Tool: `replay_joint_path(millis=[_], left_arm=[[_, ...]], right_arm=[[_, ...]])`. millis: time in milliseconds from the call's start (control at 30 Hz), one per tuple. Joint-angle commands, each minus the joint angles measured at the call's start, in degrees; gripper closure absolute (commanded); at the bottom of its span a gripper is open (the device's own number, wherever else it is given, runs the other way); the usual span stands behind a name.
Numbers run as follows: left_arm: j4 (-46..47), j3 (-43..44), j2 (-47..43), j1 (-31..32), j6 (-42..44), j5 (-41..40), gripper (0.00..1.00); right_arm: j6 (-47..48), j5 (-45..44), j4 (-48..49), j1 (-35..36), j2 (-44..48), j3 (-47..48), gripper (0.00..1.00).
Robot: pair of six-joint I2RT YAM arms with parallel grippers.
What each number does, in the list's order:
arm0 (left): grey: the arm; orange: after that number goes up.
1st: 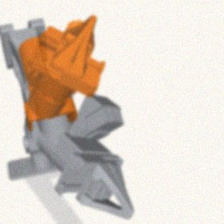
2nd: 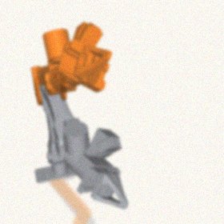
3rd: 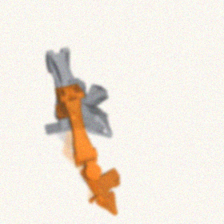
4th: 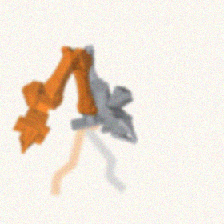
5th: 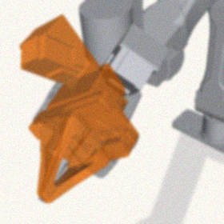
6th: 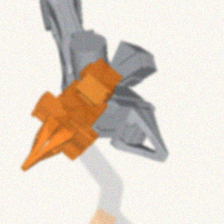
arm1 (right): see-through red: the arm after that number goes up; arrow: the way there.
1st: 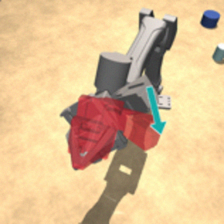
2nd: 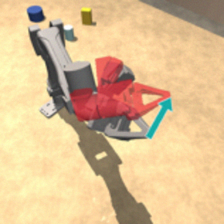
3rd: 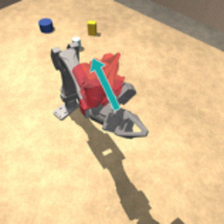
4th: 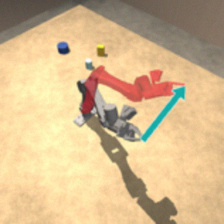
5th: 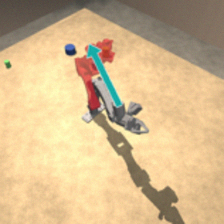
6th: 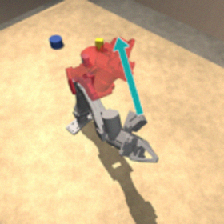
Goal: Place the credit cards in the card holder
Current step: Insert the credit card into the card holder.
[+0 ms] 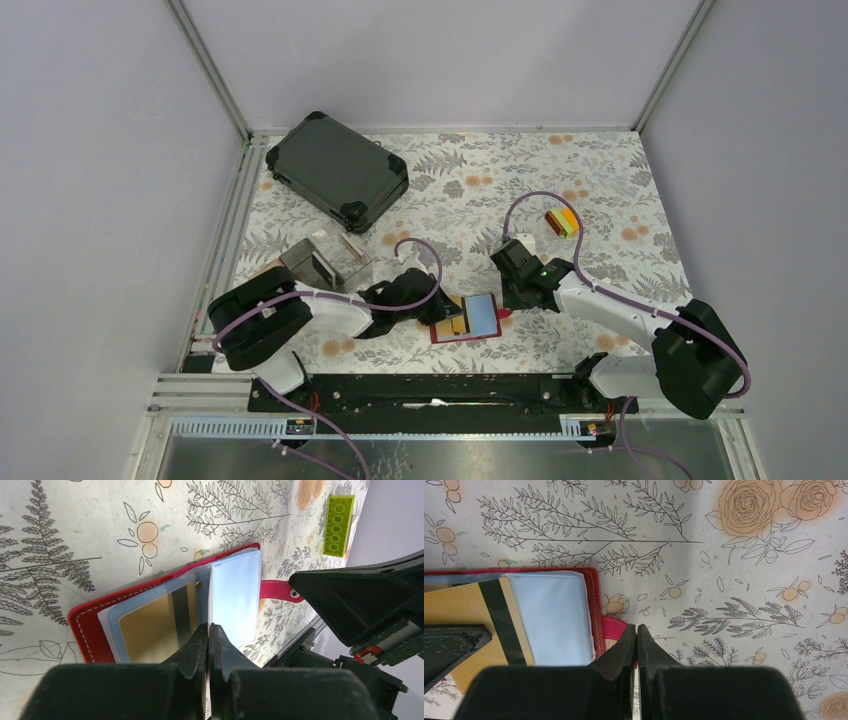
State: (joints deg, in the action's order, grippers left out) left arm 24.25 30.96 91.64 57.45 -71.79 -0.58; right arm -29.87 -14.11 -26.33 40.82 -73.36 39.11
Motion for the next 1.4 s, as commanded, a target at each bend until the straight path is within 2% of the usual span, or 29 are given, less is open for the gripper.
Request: replay_joint_path(millis=[0, 900, 1367], left_arm=[[-1.85, 1.58, -1.05, 0.27, 1.98, 0.05, 1.0], [-6.02, 1.16, -5.4, 0.21, 3.14, -1.18, 1.0], [-4.39, 1.5, -2.77, 0.21, 2.97, -0.57, 1.0]], right_arm=[[-0.76, -1.8, 0.07, -0.24, -0.24, 0.14, 1.0], [-0.81, -1.6, 0.12, -0.15, 0.29, -0.02, 1.0], [-0.89, -1.5, 0.12, -0.16, 0.1, 0.0, 1.0]])
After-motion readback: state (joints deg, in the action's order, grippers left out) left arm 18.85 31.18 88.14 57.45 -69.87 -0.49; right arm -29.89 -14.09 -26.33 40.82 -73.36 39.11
